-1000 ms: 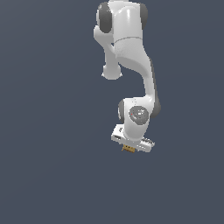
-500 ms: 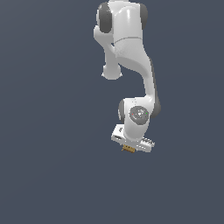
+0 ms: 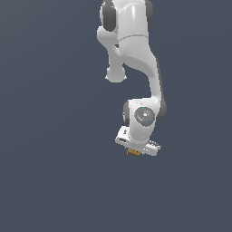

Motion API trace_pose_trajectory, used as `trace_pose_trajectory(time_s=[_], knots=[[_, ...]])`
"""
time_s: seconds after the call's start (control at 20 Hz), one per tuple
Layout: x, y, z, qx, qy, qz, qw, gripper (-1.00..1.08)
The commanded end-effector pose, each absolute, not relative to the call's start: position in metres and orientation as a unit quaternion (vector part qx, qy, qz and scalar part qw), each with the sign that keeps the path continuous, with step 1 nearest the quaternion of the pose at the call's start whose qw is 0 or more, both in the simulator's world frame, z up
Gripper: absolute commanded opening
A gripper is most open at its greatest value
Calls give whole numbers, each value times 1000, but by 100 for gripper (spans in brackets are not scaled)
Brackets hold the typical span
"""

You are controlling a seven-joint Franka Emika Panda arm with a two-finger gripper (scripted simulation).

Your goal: Pick up the object and move it to a goal position.

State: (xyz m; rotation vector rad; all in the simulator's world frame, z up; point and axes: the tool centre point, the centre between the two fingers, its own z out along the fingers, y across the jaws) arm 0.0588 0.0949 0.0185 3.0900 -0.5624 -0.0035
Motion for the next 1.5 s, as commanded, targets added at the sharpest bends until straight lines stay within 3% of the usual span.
trace_pose_trajectory(time_s=[0.0, 0.9, 1.45], knots=[[55, 97, 26, 984, -179, 0, 0, -100], [-15, 119, 121, 984, -179, 0, 0, -100], [-31, 125, 145, 984, -179, 0, 0, -100]])
